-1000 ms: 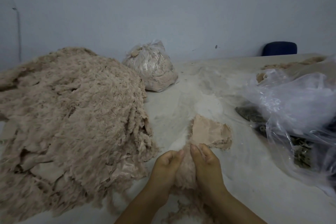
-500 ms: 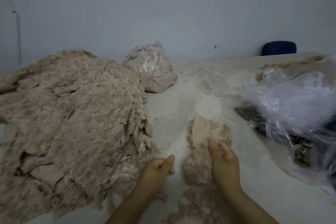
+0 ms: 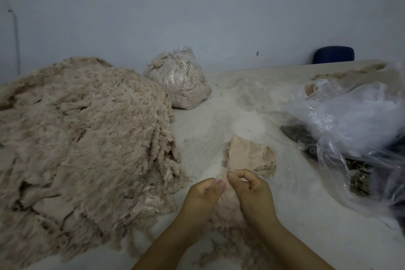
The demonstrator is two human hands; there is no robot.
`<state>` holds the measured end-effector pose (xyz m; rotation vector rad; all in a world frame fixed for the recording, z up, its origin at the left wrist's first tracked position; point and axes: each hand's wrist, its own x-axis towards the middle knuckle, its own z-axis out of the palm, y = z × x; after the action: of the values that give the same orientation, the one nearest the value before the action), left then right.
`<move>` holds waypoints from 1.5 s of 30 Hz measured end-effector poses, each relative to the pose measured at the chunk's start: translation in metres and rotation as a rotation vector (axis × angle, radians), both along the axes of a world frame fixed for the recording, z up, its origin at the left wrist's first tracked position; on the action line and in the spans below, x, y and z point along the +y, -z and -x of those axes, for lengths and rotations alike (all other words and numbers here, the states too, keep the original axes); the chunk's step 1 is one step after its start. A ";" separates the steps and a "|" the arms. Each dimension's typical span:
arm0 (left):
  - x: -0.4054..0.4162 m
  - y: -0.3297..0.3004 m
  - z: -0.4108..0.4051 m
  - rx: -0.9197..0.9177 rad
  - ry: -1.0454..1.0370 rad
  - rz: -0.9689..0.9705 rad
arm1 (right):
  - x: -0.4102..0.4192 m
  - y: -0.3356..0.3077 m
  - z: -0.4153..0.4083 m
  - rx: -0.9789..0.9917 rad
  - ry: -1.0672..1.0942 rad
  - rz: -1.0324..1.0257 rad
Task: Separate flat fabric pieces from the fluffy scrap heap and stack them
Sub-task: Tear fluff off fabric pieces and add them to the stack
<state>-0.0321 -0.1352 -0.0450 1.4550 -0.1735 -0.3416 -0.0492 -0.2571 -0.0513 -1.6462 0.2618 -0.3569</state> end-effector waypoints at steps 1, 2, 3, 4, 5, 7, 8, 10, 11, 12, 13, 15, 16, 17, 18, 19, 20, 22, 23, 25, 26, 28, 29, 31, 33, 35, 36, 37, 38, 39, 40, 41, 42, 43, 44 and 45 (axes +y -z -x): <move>0.000 0.001 0.001 0.015 -0.004 0.006 | -0.002 0.002 -0.001 0.016 0.010 -0.009; 0.000 0.001 0.002 0.028 -0.006 0.012 | -0.004 0.005 -0.002 0.034 0.025 -0.015; 0.001 0.001 0.003 0.042 -0.015 0.023 | -0.008 0.009 -0.004 0.055 0.051 -0.020; 0.002 0.000 0.003 0.055 -0.044 0.034 | -0.014 0.012 -0.005 0.077 0.094 -0.025; 0.005 0.000 0.002 0.063 -0.089 0.043 | -0.020 0.015 -0.007 0.099 0.142 -0.029; 0.010 -0.001 -0.003 0.076 -0.171 0.063 | -0.027 0.017 -0.005 0.122 0.169 -0.016; 0.011 -0.002 -0.004 0.094 -0.187 0.079 | -0.025 0.017 -0.004 0.131 0.121 0.002; 0.009 -0.004 -0.003 0.141 -0.153 0.101 | -0.013 0.015 -0.002 0.181 -0.044 0.016; 0.006 -0.005 -0.002 0.160 -0.129 0.111 | -0.006 0.014 -0.002 0.213 -0.135 -0.014; 0.004 -0.005 -0.001 0.174 -0.113 0.115 | 0.000 0.013 -0.001 0.232 -0.209 -0.061; 0.002 -0.004 -0.001 0.176 -0.106 0.106 | 0.005 0.010 0.001 0.229 -0.251 -0.101; 0.001 -0.004 -0.003 0.158 -0.109 0.091 | 0.007 0.007 0.003 0.180 -0.246 -0.177; 0.001 -0.004 -0.004 0.150 -0.100 0.099 | 0.005 0.006 0.003 0.150 -0.231 -0.192; 0.002 -0.005 -0.004 0.157 -0.079 0.117 | 0.003 0.006 0.003 0.122 -0.221 -0.172; 0.003 -0.006 -0.004 0.175 -0.040 0.135 | 0.003 0.006 0.003 0.100 -0.218 -0.132; 0.003 -0.007 -0.004 0.187 0.007 0.142 | 0.003 0.007 0.003 0.090 -0.209 -0.083; 0.003 -0.008 -0.003 0.190 0.049 0.123 | 0.003 0.007 0.002 0.095 -0.193 -0.020; 0.001 -0.007 -0.002 0.145 0.081 0.060 | 0.005 0.010 0.001 0.140 -0.163 0.047; -0.001 -0.006 -0.003 0.118 0.078 0.046 | 0.006 0.011 0.001 0.175 -0.172 -0.006; -0.003 -0.008 -0.004 0.091 0.049 0.057 | 0.008 0.009 0.002 0.254 -0.229 -0.237; -0.003 -0.010 -0.005 0.075 0.026 0.053 | 0.008 0.006 0.003 0.274 -0.261 -0.328; -0.001 -0.011 -0.006 0.029 -0.020 0.017 | 0.006 0.002 0.005 0.260 -0.317 -0.384; 0.000 -0.010 -0.006 0.005 -0.044 -0.010 | 0.005 0.001 0.006 0.241 -0.322 -0.394; 0.005 -0.010 -0.007 -0.005 -0.080 -0.042 | 0.003 -0.004 0.007 0.223 -0.304 -0.384; 0.008 -0.011 -0.009 0.052 -0.063 -0.011 | 0.002 -0.005 0.007 0.220 -0.293 -0.325; 0.006 -0.014 -0.008 0.065 -0.021 0.022 | 0.003 -0.004 0.006 0.220 -0.310 -0.278; 0.003 -0.013 -0.008 0.028 -0.028 -0.031 | 0.003 -0.004 0.006 0.219 -0.314 -0.269; 0.000 -0.012 -0.007 -0.031 -0.053 -0.104 | 0.005 -0.004 0.007 0.209 -0.321 -0.274; -0.002 -0.011 -0.007 -0.082 -0.096 -0.149 | 0.006 -0.005 0.008 0.200 -0.330 -0.280; -0.003 -0.010 -0.007 -0.117 -0.126 -0.156 | 0.007 -0.006 0.009 0.186 -0.336 -0.273; -0.002 -0.009 -0.008 -0.133 -0.141 -0.151 | 0.006 -0.008 0.010 0.176 -0.326 -0.249; -0.001 -0.008 -0.008 -0.136 -0.151 -0.143 | 0.004 -0.009 0.010 0.167 -0.302 -0.220; 0.001 -0.008 -0.009 -0.131 -0.158 -0.143 | 0.001 -0.010 0.010 0.164 -0.270 -0.195; 0.002 -0.006 -0.010 -0.123 -0.162 -0.143 | -0.002 -0.009 0.009 0.166 -0.241 -0.182; 0.003 -0.005 -0.009 -0.119 -0.160 -0.138 | -0.004 -0.008 0.009 0.169 -0.217 -0.177; 0.003 -0.005 -0.008 -0.114 -0.144 -0.130 | -0.006 -0.007 0.008 0.170 -0.193 -0.170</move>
<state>-0.0238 -0.1320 -0.0398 1.6071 -0.1390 -0.1553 -0.0575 -0.2630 -0.0442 -1.5200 0.2514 -0.0470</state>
